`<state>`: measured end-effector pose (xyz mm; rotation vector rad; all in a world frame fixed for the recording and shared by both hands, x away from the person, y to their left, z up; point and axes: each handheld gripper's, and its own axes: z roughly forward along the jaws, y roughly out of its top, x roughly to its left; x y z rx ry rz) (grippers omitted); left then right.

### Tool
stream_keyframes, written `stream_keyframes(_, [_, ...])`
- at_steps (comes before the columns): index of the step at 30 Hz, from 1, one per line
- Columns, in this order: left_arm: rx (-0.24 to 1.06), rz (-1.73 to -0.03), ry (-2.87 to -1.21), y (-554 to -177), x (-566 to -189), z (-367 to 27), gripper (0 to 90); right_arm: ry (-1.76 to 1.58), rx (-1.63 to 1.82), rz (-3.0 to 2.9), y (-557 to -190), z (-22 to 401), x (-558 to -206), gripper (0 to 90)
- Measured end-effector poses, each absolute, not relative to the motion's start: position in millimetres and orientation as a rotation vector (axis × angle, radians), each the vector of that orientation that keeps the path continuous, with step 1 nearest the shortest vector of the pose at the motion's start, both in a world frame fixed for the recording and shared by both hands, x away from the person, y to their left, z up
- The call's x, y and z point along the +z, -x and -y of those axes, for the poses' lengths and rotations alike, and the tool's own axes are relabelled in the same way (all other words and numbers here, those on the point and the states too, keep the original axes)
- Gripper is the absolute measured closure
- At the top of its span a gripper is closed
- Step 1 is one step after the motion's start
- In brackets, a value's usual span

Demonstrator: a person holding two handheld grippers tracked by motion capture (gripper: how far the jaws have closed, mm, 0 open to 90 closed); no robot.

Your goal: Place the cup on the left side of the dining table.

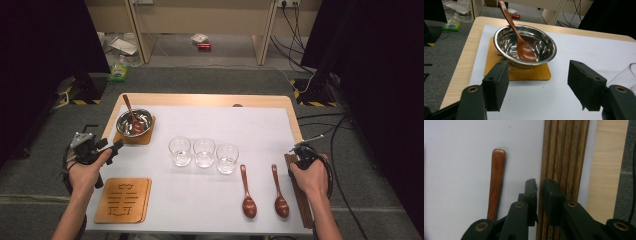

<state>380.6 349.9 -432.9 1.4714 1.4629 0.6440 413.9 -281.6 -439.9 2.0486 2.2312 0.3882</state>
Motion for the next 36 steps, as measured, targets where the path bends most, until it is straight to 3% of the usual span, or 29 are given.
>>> stream_keyframes(36, [0.646,-1.466,-1.476,-380.5,-434.4,-348.8,32.9,-2.09,0.254,-2.237,-425.1,266.8,-445.6,85.2])
